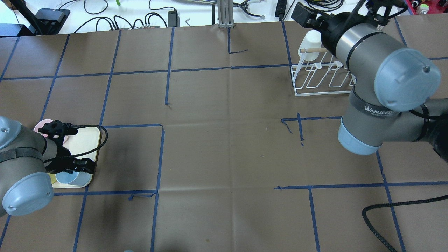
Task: Transfer IKEA cup to right arm and place on rack
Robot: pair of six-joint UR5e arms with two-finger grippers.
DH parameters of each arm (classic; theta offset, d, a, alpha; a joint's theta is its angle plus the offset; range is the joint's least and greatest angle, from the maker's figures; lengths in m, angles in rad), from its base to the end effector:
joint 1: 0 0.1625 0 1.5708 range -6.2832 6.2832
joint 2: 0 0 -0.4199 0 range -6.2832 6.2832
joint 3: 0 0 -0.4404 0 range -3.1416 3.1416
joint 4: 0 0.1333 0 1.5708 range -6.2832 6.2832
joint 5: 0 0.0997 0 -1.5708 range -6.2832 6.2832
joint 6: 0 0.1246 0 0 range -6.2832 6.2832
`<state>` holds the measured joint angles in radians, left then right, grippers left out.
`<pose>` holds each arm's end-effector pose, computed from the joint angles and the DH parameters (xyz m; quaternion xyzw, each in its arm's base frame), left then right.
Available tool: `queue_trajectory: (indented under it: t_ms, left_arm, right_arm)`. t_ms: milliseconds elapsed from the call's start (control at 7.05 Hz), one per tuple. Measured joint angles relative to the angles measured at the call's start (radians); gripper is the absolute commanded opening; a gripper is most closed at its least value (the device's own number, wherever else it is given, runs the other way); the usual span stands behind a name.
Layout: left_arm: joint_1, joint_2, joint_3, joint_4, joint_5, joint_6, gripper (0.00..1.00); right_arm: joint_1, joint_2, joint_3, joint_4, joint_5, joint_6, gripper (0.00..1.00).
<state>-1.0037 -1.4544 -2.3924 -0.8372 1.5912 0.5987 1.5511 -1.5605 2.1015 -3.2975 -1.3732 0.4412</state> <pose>0.0991 -0.3990 0.1724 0.0157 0.9997 -0.0062 0.0163 0.1472 -0.5355 0.4021 0.1349 0.8161 -0.5266 0.1963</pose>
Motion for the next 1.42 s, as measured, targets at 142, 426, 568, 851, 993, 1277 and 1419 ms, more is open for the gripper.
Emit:
queue_trajectory:
  t_ms: [142,426,568,851,993,1277,1419]
  left_arm:
    - [0.001,0.0,0.0,-0.018,-0.001,-0.006,0.0]
    - [0.003,-0.001,0.011,-0.039,-0.003,-0.008,0.0]
    - [0.003,0.001,0.035,-0.07,-0.002,-0.006,0.0]
    - [0.003,0.007,0.119,-0.176,0.001,-0.002,0.0]
    - [0.003,0.01,0.17,-0.231,0.003,-0.002,0.0]
    - [0.001,0.003,0.344,-0.409,0.0,-0.007,0.0]
    - [-0.001,-0.014,0.464,-0.523,-0.006,-0.012,0.0]
  right_arm:
    - [0.019,-0.03,0.036,-0.007,0.001,0.127,1.0]
    - [0.057,-0.052,0.084,-0.047,0.002,0.395,1.0]
    - [0.074,-0.054,0.099,-0.07,0.002,0.53,1.0]
    - [0.093,-0.057,0.111,-0.087,0.002,0.768,1.0]
    - [0.098,-0.059,0.113,-0.089,0.002,0.864,1.0]
    - [0.112,-0.061,0.122,-0.089,0.002,1.039,1.0]
    - [0.118,-0.061,0.129,-0.084,-0.003,1.105,1.0]
